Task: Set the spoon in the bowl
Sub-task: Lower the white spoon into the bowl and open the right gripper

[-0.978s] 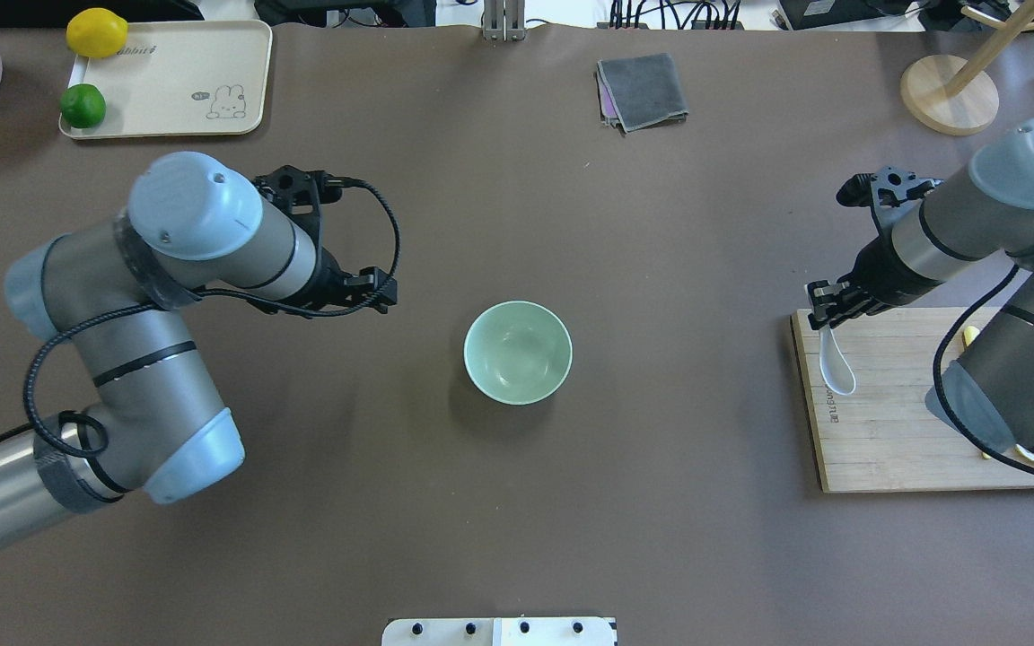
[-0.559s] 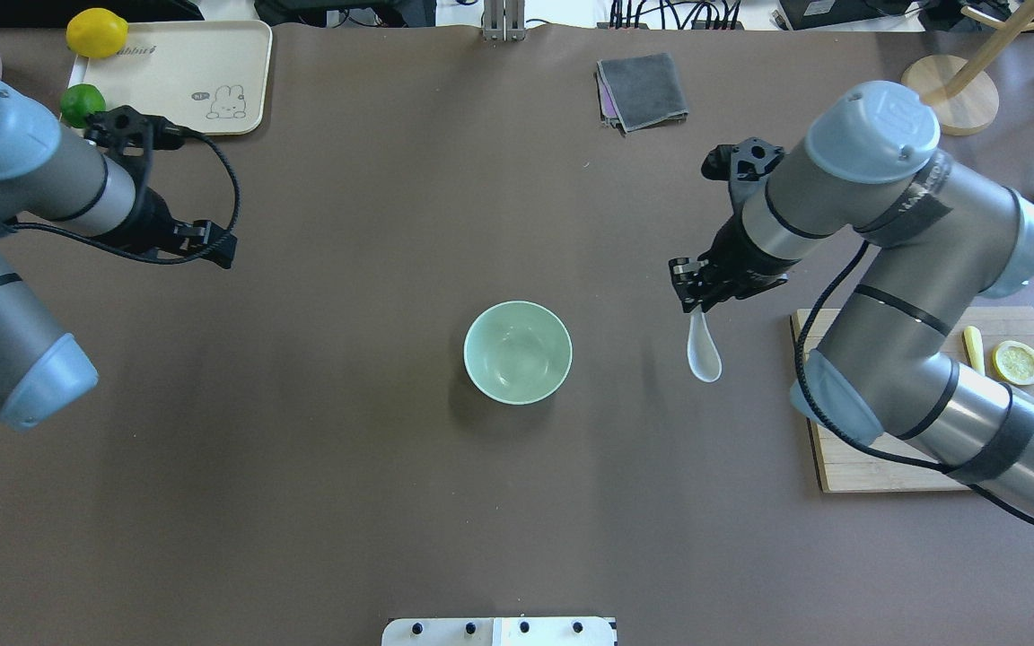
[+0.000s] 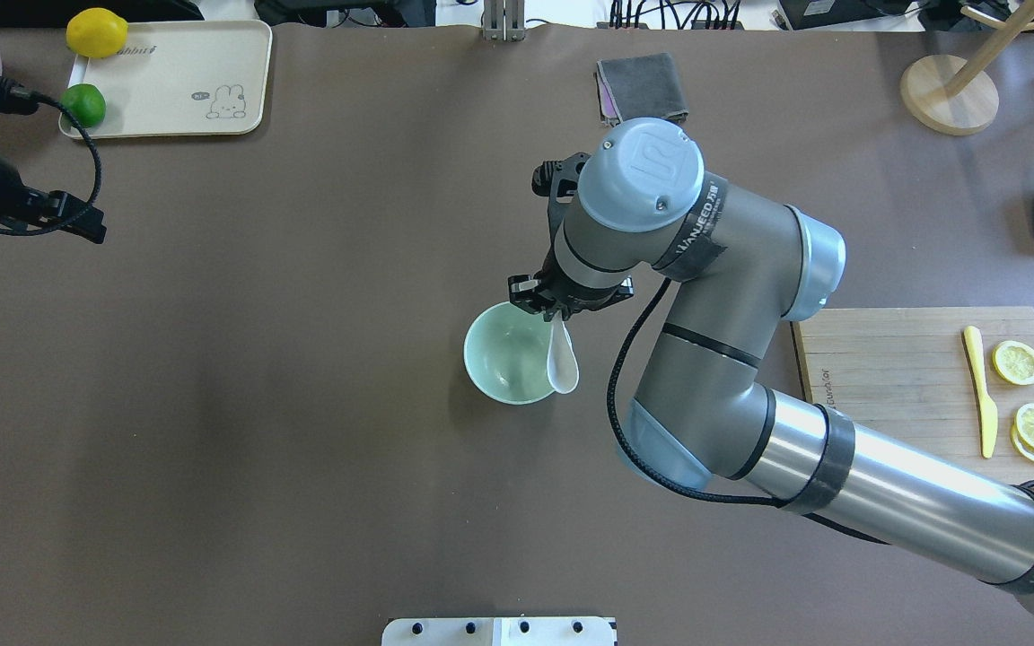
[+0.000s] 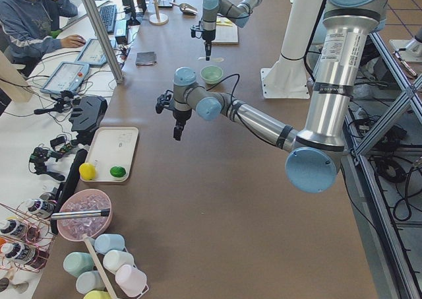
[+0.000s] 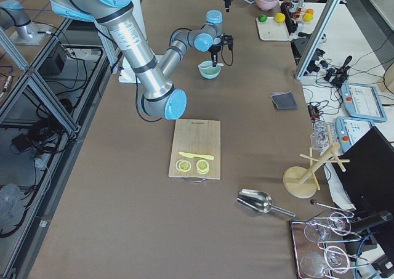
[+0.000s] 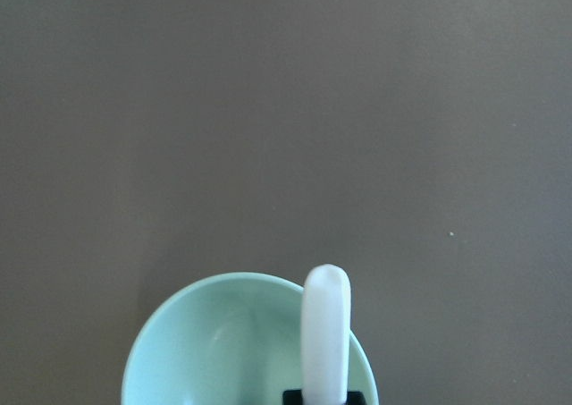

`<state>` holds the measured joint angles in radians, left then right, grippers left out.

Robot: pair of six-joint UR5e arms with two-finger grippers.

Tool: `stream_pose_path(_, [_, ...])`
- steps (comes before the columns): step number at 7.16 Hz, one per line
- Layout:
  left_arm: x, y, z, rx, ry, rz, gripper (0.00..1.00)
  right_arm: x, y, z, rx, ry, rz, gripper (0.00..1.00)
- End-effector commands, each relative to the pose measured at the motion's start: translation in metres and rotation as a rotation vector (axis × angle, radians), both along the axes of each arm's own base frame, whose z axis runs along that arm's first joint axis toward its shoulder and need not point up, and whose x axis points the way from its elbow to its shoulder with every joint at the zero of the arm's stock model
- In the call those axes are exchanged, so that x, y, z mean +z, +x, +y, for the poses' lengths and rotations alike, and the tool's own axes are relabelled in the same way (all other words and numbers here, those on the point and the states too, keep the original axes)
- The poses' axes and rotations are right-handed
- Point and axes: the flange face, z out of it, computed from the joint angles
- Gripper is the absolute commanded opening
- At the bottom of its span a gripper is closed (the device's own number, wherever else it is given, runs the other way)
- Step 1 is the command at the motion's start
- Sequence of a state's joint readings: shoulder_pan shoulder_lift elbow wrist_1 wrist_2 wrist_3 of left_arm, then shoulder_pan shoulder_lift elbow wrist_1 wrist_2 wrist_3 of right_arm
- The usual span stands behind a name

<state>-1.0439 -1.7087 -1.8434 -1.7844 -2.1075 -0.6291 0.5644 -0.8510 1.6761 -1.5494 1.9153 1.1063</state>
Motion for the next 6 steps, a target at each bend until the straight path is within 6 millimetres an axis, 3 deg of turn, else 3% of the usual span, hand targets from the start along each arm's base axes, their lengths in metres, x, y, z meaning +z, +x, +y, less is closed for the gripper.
stream_pose_path(1, [0.0,-0.012,0.013,-0.006,0.004,0.001,0.97,0.003,-0.034,-0.002,0.053,0.024,-0.029,0.0])
stream_pose_path(3, [0.001,-0.013,0.013,-0.009,0.003,-0.002,0.97,-0.006,-0.035,-0.003,0.071,0.015,-0.055,0.0])
stream_pose_path(5, [-0.005,-0.014,0.015,-0.014,0.008,0.005,0.97,0.004,-0.046,-0.003,0.083,0.02,-0.026,0.0])
stream_pose_path(6, [-0.005,-0.014,0.015,-0.015,0.007,0.006,0.97,0.003,-0.046,-0.002,0.084,0.02,-0.029,0.19])
